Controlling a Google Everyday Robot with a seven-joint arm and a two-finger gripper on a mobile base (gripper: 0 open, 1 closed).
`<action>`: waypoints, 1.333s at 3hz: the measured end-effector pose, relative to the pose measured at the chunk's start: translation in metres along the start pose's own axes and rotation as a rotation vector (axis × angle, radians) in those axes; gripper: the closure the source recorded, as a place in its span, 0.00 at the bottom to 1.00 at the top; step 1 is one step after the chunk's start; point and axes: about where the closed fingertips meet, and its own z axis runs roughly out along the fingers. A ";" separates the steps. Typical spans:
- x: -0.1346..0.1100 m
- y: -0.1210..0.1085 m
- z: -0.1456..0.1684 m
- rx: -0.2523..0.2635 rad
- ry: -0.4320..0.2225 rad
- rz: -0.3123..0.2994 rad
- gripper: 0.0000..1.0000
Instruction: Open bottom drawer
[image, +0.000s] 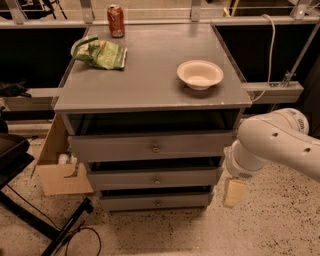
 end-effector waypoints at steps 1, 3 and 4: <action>0.000 0.000 0.000 0.000 0.000 0.000 0.00; -0.019 0.034 0.098 -0.059 0.016 -0.088 0.00; -0.025 0.063 0.171 -0.079 0.006 -0.146 0.00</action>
Offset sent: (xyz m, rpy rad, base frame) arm 0.0016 0.0388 -0.0818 -0.0232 0.0481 0.1108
